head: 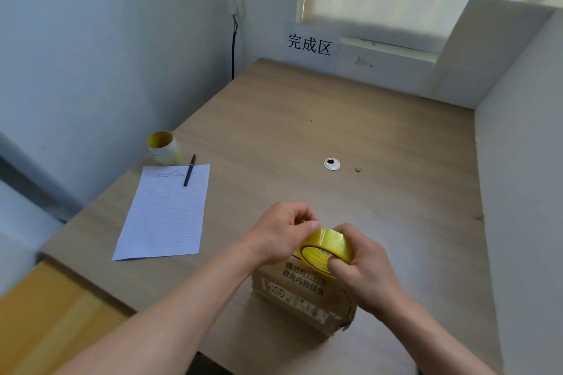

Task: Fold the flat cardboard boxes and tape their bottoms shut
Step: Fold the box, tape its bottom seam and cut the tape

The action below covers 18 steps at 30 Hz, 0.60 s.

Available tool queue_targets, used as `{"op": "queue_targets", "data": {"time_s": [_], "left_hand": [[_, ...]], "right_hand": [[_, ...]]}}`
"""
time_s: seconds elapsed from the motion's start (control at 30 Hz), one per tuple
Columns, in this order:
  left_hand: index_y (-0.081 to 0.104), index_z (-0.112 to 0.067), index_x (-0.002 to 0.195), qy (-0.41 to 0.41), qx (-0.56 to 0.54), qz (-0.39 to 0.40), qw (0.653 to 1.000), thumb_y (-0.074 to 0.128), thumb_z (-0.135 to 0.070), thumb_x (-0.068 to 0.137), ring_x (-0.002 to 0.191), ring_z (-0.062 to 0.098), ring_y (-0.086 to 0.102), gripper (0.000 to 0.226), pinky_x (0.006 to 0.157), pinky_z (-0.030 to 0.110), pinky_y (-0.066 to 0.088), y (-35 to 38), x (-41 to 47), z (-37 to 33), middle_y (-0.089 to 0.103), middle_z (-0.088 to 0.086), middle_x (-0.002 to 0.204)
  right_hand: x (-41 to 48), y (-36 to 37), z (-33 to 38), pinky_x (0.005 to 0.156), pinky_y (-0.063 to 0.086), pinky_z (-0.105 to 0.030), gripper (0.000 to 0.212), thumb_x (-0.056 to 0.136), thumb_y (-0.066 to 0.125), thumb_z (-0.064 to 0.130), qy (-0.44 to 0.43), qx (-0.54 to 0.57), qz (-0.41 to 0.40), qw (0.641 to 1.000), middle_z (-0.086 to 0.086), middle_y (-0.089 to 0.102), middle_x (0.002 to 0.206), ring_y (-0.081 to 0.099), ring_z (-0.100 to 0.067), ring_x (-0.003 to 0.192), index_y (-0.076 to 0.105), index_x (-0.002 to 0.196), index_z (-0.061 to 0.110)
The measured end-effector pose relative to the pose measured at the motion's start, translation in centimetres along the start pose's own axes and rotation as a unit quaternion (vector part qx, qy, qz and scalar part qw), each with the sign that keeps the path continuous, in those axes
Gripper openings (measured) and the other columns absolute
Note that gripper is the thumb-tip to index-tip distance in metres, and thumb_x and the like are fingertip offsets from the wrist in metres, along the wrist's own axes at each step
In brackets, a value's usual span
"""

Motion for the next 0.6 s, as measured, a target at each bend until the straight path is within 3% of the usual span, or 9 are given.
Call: {"op": "queue_targets", "data": {"time_s": [0.17, 0.27, 0.33, 0.43, 0.5, 0.6], "left_hand": [[0.063, -0.022, 0.074, -0.041, -0.009, 0.014, 0.999, 0.052, -0.034, 0.076, 0.076, 0.012, 0.054, 0.016, 0.075, 0.034, 0.047, 0.0, 0.1, 0.0, 0.069, 0.009, 0.089], [0.058, -0.02, 0.069, -0.077, -0.057, 0.023, 0.995, 0.056, -0.026, 0.087, 0.083, 0.017, 0.055, 0.018, 0.078, 0.034, 0.046, -0.1, 0.0, 0.8, 0.068, 0.019, 0.099], [0.055, -0.013, 0.076, -0.104, -0.132, 0.025, 0.985, 0.051, -0.012, 0.099, 0.085, 0.019, 0.054, 0.024, 0.081, 0.038, 0.049, -0.2, -0.1, 1.6, 0.06, 0.015, 0.095], [0.055, -0.006, 0.086, -0.118, -0.201, 0.014, 0.972, 0.046, -0.009, 0.102, 0.085, 0.017, 0.057, 0.019, 0.085, 0.043, 0.053, -0.7, -0.3, 2.4, 0.06, 0.008, 0.09], [0.054, -0.011, 0.078, -0.125, -0.148, -0.012, 0.981, 0.048, -0.012, 0.101, 0.085, 0.022, 0.061, 0.024, 0.084, 0.045, 0.054, -1.4, -0.3, 3.3, 0.065, 0.013, 0.091], [0.049, -0.02, 0.067, -0.095, 0.068, -0.047, 0.992, 0.05, -0.012, 0.096, 0.083, 0.032, 0.06, 0.029, 0.078, 0.043, 0.05, -2.8, -0.1, 4.0, 0.066, 0.011, 0.082]], "right_hand": [[-0.2, 0.3, -1.0, 0.057, 0.045, -0.027, 0.034, 0.059, 0.064, 0.023, 0.022, 0.07, -0.021, 0.997, 0.007, 0.063, 0.077, 0.056, -0.01, 0.066, 0.059, 0.091, 0.031], [-0.5, 0.6, -2.9, 0.054, 0.041, -0.026, 0.023, 0.059, 0.067, 0.016, 0.049, 0.143, -0.071, 0.986, 0.007, 0.058, 0.065, 0.05, -0.012, 0.06, 0.059, 0.081, 0.02], [-0.6, 0.5, -3.9, 0.053, 0.039, -0.025, 0.018, 0.064, 0.07, 0.017, 0.061, 0.188, -0.114, 0.974, 0.008, 0.056, 0.063, 0.048, -0.011, 0.059, 0.059, 0.079, 0.015], [-1.0, 0.3, -3.4, 0.056, 0.04, -0.022, 0.016, 0.078, 0.068, 0.028, 0.027, 0.187, -0.158, 0.969, 0.005, 0.058, 0.07, 0.049, -0.008, 0.062, 0.058, 0.082, 0.016], [-1.2, 0.2, -2.7, 0.056, 0.039, -0.02, 0.011, 0.085, 0.06, 0.03, 0.007, 0.146, -0.187, 0.972, 0.005, 0.058, 0.073, 0.051, -0.009, 0.064, 0.055, 0.084, 0.021], [-1.4, 0.3, -2.6, 0.055, 0.036, -0.017, 0.011, 0.083, 0.056, 0.027, -0.004, 0.079, -0.223, 0.972, 0.005, 0.055, 0.068, 0.054, -0.01, 0.064, 0.047, 0.088, 0.026]]}}
Point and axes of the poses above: each hand's wrist, its own x-axis towards the middle knuckle, its own y-axis out of the palm, z = x × y, the point moved 8 cm from there along x, towards the middle knuckle
